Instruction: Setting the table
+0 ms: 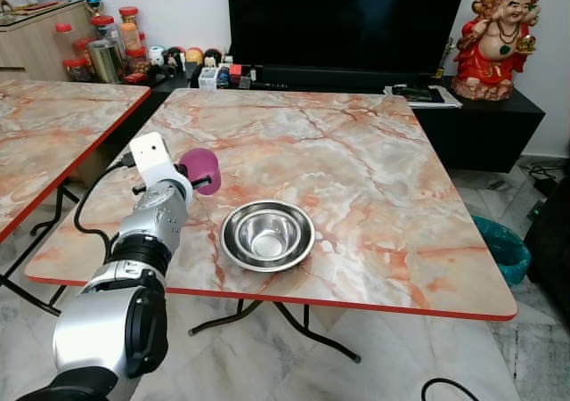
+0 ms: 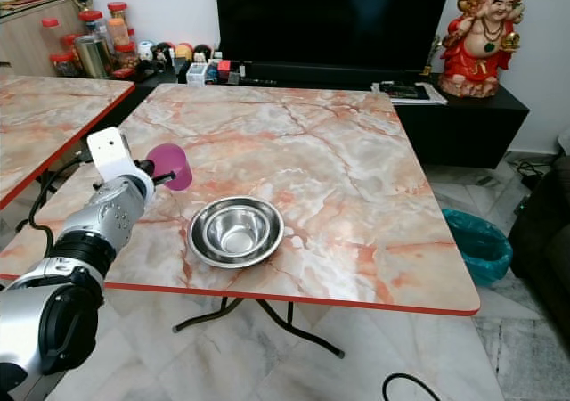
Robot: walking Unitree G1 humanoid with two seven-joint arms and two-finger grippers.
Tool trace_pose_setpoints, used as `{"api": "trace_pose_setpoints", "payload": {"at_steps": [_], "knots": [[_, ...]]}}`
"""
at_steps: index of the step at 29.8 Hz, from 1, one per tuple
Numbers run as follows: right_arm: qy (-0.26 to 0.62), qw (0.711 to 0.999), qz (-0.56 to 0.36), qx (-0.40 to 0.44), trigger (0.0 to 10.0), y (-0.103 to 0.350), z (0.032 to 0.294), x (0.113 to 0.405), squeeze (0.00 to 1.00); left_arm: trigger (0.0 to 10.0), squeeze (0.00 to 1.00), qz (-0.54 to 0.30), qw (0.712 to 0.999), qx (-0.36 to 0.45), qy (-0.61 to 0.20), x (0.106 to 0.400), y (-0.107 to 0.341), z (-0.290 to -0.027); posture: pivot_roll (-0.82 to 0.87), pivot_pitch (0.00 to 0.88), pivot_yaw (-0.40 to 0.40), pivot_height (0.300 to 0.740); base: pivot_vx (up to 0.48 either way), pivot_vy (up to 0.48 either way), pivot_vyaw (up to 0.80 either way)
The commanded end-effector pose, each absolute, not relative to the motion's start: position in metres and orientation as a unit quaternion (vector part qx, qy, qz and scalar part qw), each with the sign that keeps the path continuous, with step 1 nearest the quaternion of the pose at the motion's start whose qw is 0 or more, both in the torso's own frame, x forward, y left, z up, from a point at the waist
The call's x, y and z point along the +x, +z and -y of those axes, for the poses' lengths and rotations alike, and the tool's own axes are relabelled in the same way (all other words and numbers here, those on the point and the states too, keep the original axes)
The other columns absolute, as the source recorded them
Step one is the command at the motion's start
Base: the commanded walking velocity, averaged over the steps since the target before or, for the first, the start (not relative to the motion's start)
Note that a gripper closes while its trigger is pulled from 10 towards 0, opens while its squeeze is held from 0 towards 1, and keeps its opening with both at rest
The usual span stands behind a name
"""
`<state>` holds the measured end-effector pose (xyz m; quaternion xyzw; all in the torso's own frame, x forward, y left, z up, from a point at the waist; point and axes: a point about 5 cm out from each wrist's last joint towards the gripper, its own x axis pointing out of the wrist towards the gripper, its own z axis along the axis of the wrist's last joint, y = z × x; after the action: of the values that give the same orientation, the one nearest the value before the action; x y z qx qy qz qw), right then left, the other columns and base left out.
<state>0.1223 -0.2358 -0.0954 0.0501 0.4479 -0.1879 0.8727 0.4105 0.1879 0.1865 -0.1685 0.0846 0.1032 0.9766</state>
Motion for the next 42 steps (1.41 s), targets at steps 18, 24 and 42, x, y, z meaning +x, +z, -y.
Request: {"api": "trace_pose_setpoints", "payload": {"at_steps": [18, 24, 42], "knots": [[-0.196, 0.873, -0.445, 0.050, 10.0, -0.095, 0.240, 0.118, 0.00, 10.0, 0.00, -0.119, 0.975, -0.137, 0.129, 0.412, 0.182, -0.174, -0.05, 0.006, -0.014, 0.740, 0.000, 0.000, 0.00], [-0.196, 0.872, -0.446, 0.052, 10.0, -0.096, 0.239, 0.116, 0.00, 10.0, 0.00, -0.124, 0.972, -0.150, 0.130, 0.412, 0.181, -0.172, -0.05, 0.008, -0.010, 0.740, 0.000, 0.000, 0.00], [-0.197, 0.870, -0.450, 0.050, 10.0, -0.097, 0.240, 0.111, 0.00, 10.0, 0.00, -0.142, 0.960, -0.180, 0.161, 0.410, 0.173, -0.174, -0.05, 0.020, -0.015, 0.740, 0.000, 0.000, 0.00]]}}
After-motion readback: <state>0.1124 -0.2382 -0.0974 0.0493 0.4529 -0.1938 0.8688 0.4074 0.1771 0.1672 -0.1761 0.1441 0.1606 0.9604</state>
